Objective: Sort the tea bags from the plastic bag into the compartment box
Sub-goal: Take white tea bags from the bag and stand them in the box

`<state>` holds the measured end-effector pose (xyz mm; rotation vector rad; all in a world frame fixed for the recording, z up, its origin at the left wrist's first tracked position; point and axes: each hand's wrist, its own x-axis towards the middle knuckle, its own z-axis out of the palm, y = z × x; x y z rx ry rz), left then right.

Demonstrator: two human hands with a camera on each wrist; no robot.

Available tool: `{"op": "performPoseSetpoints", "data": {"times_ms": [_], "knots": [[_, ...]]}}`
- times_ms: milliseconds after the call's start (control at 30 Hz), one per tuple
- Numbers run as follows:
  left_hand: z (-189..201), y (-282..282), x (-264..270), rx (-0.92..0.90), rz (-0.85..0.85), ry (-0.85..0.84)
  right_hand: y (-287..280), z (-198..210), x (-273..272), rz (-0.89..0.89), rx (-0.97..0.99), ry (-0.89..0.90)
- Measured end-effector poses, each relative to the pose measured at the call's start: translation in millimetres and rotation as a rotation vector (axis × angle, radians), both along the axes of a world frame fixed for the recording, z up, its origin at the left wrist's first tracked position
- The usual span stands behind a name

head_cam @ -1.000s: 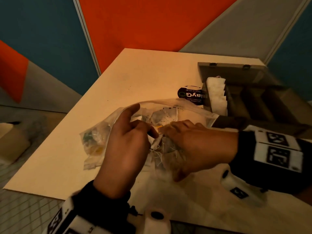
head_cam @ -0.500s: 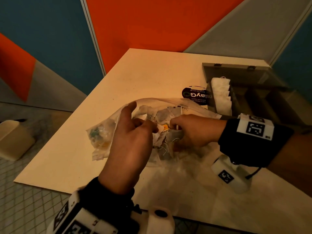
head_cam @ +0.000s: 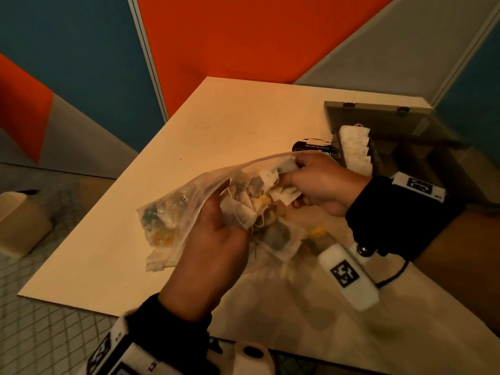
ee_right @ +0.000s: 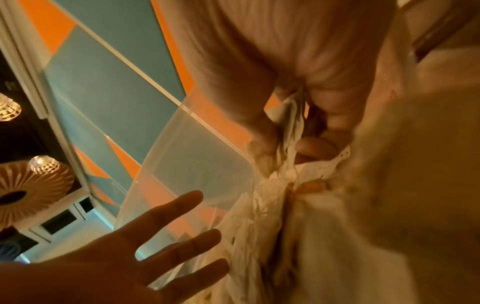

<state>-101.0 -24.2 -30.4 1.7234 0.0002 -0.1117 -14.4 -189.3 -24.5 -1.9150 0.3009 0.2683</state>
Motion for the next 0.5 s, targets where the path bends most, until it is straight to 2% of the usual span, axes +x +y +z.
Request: {"op": "performPoseSetpoints", "data": {"times_ms": [67, 100, 233, 300, 433, 500], "knots": [[1, 3, 0, 0.014, -0.020, -0.011, 5, 2, 2, -0.052, 0.054, -0.049], [1, 4, 0, 0.014, -0.027, -0.014, 6, 3, 2, -0.045, 0.001, -0.071], [6, 6, 0, 0.012, -0.064, -0.019, 12, 8, 0, 0.161, -0.626, -0.062], [7, 6, 1, 0.013, -0.078, -0.017, 19, 8, -8, 0.272, -0.785, -0.151], [5, 3, 3, 0.046, -0.012, -0.024, 38, 11, -29, 0.553, -0.752, -0.359], [4, 2, 2, 0.042, 0.027, -0.019, 46, 9, -32, 0.621, -0.794, -0.340]]}}
